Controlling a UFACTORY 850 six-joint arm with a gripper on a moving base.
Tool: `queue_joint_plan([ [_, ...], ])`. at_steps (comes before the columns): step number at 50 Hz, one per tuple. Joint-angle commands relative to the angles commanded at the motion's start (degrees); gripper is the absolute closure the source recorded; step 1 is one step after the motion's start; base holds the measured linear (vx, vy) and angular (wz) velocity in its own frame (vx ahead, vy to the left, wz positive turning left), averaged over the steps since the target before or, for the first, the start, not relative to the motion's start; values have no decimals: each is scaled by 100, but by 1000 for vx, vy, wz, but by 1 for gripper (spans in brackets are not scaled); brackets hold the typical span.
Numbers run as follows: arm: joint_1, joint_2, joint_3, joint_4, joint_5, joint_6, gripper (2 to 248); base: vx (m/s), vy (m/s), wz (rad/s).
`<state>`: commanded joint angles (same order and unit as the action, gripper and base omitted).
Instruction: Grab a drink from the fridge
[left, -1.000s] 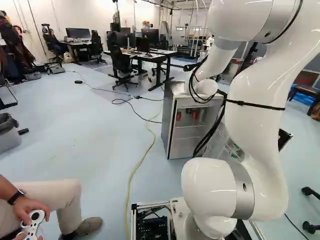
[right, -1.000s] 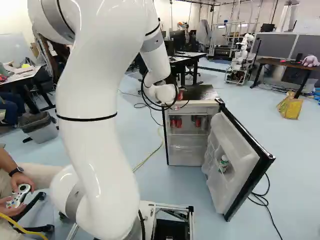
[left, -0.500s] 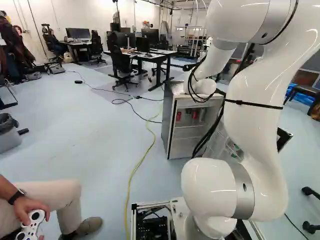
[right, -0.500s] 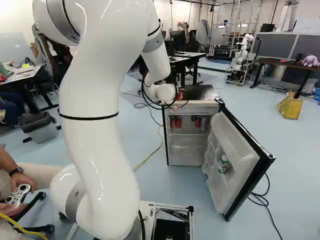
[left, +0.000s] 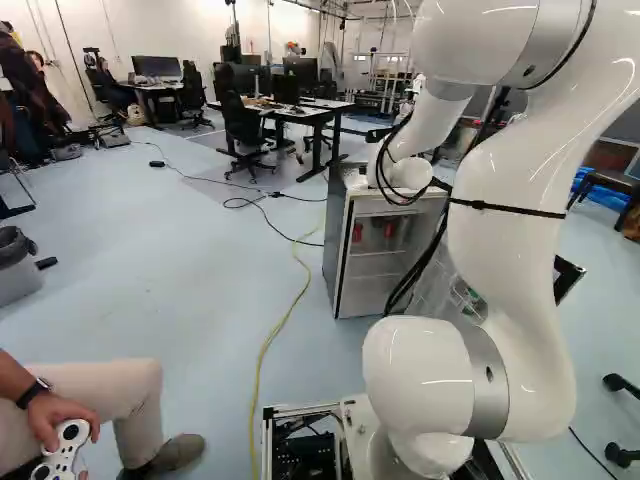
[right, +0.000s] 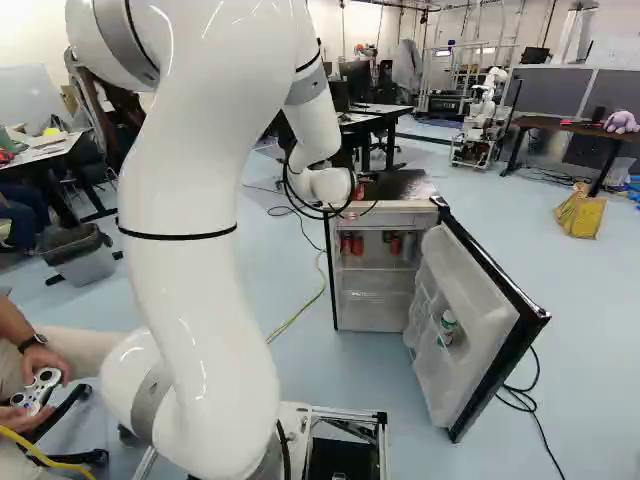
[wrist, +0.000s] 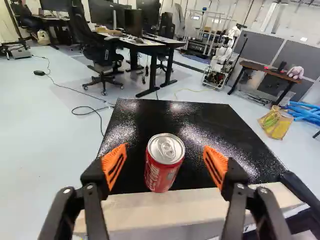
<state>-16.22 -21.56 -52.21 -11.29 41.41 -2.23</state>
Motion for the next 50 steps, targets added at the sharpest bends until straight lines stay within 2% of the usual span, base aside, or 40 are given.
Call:
queue_joint_plan([
  [4, 0, 0, 0, 0, 0, 0, 38, 0, 0, 0],
  [5, 0, 0, 0, 0, 0, 0, 5, 0, 0, 0],
  [22, 3, 76, 93, 0, 0, 0, 3, 0, 0, 0],
  [50, 21, 799, 953, 0, 0, 0, 3, 0, 0, 0],
])
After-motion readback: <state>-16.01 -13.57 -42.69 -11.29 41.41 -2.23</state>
